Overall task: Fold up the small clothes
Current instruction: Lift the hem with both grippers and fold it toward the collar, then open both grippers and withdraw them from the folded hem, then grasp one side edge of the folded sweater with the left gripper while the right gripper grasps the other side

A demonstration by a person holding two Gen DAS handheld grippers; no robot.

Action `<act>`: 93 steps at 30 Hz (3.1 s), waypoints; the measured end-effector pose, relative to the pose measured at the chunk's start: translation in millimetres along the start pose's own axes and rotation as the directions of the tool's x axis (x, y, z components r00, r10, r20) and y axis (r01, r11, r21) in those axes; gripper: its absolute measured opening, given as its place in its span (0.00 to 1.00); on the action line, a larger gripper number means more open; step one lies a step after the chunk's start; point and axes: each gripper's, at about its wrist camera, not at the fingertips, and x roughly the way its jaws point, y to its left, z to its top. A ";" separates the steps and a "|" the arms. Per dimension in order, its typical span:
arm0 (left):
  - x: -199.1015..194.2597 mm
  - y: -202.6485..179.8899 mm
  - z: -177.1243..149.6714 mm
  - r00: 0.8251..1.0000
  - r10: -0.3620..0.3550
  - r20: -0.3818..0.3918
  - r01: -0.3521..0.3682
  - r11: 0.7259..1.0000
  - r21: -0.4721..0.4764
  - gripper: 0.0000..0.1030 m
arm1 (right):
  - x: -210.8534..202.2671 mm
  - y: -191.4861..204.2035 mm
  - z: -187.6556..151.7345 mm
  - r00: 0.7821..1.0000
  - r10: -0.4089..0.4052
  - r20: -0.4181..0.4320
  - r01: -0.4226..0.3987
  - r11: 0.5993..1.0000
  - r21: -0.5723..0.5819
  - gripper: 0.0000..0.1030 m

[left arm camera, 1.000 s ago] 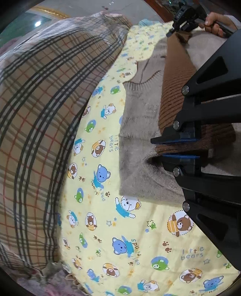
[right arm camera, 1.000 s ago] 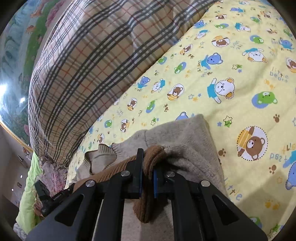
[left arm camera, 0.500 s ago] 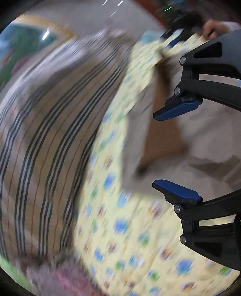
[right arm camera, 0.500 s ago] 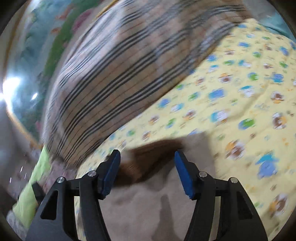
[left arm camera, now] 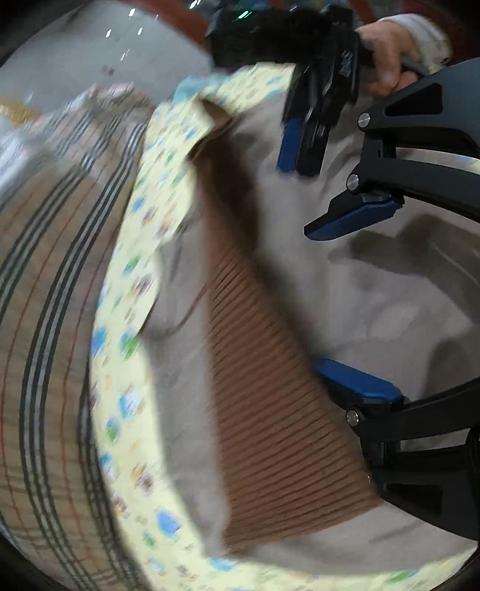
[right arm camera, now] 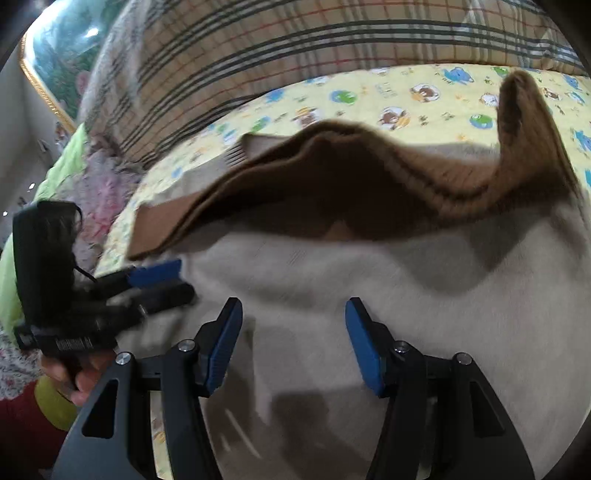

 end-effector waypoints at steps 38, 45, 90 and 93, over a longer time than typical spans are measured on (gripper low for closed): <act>-106.9 64.6 -136.0 0.966 0.244 0.084 -0.215 0.942 -0.256 0.71 | -144.0 -38.7 -141.0 0.914 -0.288 0.284 0.181 0.920 0.348 0.58; -142.3 64.9 -166.3 0.975 0.199 0.100 -0.149 0.917 -0.370 0.71 | -167.1 -19.6 -159.0 0.879 -0.295 0.375 0.174 0.931 0.322 0.58; -123.5 20.8 -92.5 0.953 0.111 0.282 0.006 0.924 -0.382 0.12 | -141.4 -14.1 -175.2 0.899 0.070 0.431 -0.171 0.965 0.201 0.60; -129.4 -25.5 -79.6 0.948 0.037 0.316 0.046 0.967 -0.252 0.11 | -148.5 -20.6 -177.2 0.886 0.052 0.461 -0.182 0.953 0.241 0.60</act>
